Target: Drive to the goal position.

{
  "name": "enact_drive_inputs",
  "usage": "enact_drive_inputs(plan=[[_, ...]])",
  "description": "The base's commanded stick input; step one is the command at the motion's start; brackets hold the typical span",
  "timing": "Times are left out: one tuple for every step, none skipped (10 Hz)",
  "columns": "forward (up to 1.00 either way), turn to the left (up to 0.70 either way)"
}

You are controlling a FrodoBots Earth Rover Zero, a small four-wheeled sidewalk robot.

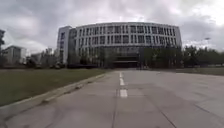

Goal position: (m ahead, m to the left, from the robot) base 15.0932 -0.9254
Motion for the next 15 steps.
enact_drive_inputs(plan=[[0.70, 0.04], [0.70, 0.00], [0.70, 0.00], [0.70, 0.00], [0.70, 0.00], [0.70, 0.00], [0.70, 0.00], [0.70, 0.00], [0.70, 0.00], [0.70, 0.00], [0.70, 0.00], [0.70, 0.00], [0.70, 0.00], [0.70, 0.00], [0.70, 0.00]])
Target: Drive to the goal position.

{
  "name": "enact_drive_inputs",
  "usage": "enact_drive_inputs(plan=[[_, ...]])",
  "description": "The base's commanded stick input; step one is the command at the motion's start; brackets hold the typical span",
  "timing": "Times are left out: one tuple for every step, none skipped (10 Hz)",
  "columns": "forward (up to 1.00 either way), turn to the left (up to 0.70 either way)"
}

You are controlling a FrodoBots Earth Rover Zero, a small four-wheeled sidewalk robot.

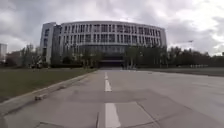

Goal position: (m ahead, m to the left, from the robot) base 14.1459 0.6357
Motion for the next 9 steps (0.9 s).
enact_drive_inputs(plan=[[0.70, 0.00], [0.70, 0.00], [0.70, 0.00], [0.70, 0.00], [0.70, 0.16], [0.70, 0.35], [0.70, 0.35], [0.70, 0.14], [0.70, 0.00]])
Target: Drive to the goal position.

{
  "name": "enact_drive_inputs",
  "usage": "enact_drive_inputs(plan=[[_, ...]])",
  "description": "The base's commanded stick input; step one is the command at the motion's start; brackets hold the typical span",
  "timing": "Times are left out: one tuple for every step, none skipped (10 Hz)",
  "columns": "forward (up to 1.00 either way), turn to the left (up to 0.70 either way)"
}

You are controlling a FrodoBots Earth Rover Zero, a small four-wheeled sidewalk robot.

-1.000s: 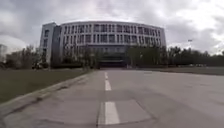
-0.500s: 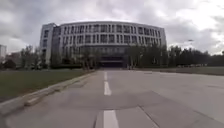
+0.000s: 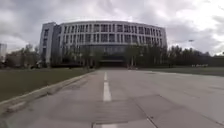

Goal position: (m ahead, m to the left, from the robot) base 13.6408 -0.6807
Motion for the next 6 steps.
enact_drive_inputs(plan=[[0.70, 0.00], [0.70, 0.00], [0.70, 0.00], [0.70, 0.00], [0.70, 0.00], [0.70, 0.00]])
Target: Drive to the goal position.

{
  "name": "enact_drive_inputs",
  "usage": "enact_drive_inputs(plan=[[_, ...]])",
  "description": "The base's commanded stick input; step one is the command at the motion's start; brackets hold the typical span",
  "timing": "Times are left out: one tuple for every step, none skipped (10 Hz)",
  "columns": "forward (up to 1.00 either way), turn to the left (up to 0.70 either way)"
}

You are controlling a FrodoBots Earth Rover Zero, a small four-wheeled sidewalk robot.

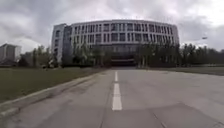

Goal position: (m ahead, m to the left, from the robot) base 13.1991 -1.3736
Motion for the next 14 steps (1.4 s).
enact_drive_inputs(plan=[[0.70, 0.00], [0.70, 0.00], [0.70, 0.00], [0.70, 0.00], [0.70, 0.00], [0.70, 0.00], [0.70, 0.00], [0.70, 0.00], [0.70, 0.00], [0.70, 0.00], [0.70, 0.00], [0.70, 0.00], [0.70, 0.00], [0.70, 0.00]])
